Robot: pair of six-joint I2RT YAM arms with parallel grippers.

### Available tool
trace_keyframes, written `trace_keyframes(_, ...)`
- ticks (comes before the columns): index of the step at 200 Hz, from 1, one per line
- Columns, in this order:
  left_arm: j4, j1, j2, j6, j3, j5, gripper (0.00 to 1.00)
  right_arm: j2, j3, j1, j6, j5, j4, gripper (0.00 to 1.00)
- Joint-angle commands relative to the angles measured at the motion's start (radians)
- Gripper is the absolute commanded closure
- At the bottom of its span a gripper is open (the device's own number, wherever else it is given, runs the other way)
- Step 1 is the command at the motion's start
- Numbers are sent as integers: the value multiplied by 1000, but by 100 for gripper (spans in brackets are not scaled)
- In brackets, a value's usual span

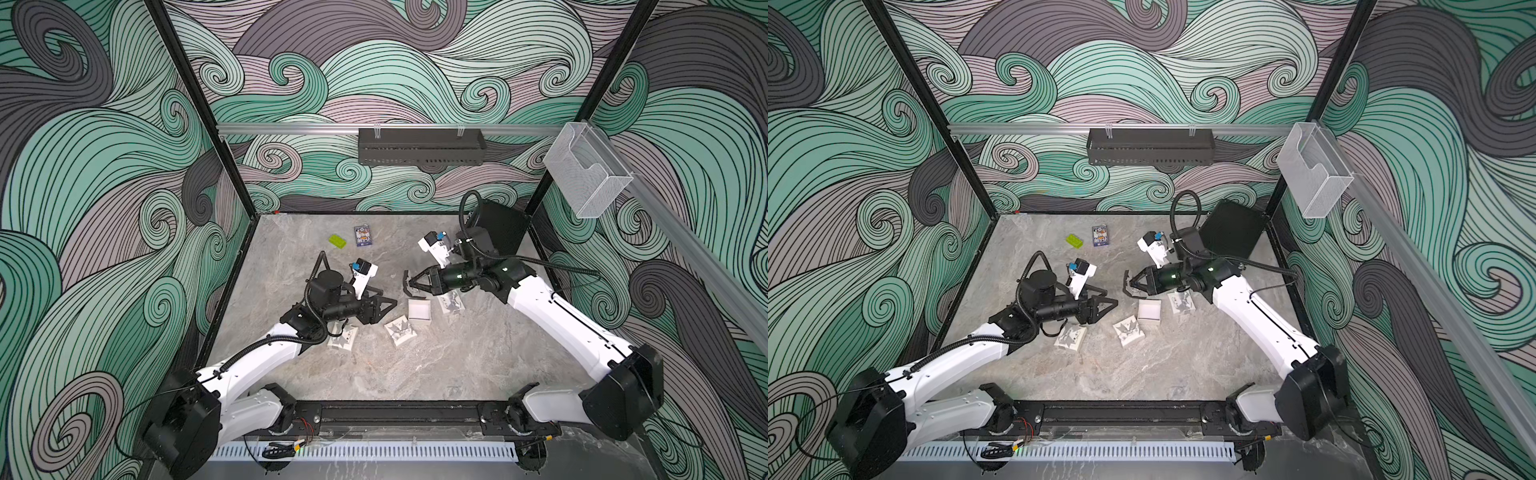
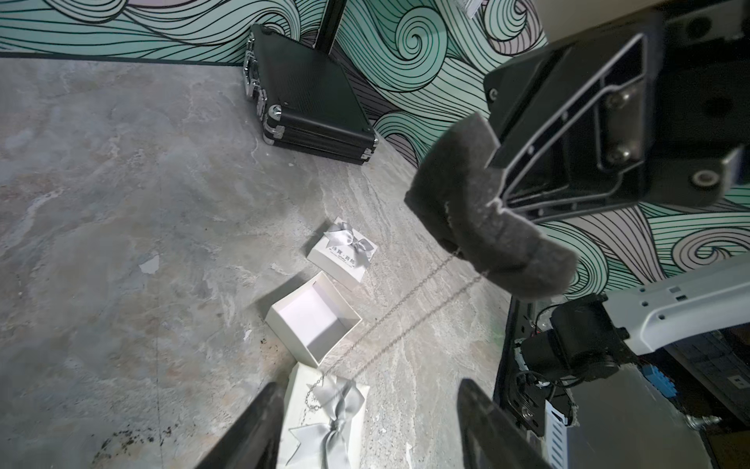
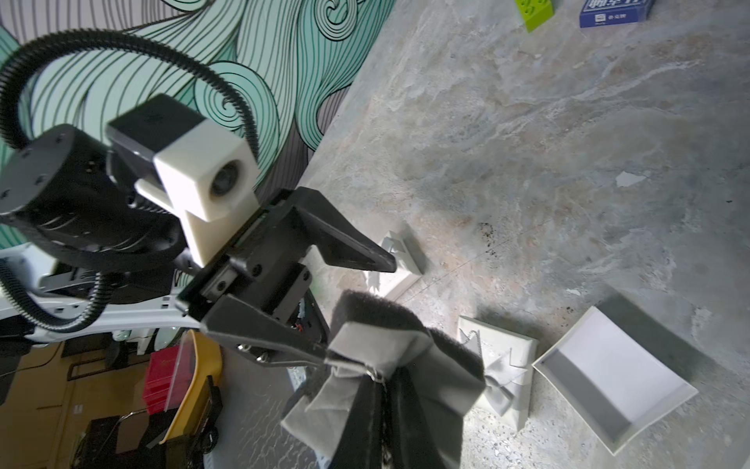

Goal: Take the necklace out of the lift-off lid jewelry box
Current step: Take out the inner lining from the jewelry box.

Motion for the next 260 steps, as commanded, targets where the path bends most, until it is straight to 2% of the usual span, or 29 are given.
trace_keyframes(1,72,-32,22,32,40,80,34,-31,24,-3,31,-62,18,90)
trace_keyframes(33,81,-92,61,72,90,98,34,-54,17,3,41,-76,17,90)
trace_keyframes(69,86,-125,84,58,108,51,36,-85,8,4,41,-52,23,90)
trace_keyframes(120,26,-138,-8,7,94,-72,42,-142,-23,6,21,170,10,91)
trace_keyframes(171,6,-151,-45,-56,140,-58,48,-171,-70,38,4,312,39,91)
trace_keyframes(260,-46,-169,68,-103,249,-88,54,-188,-99,76,-20,352,62,91)
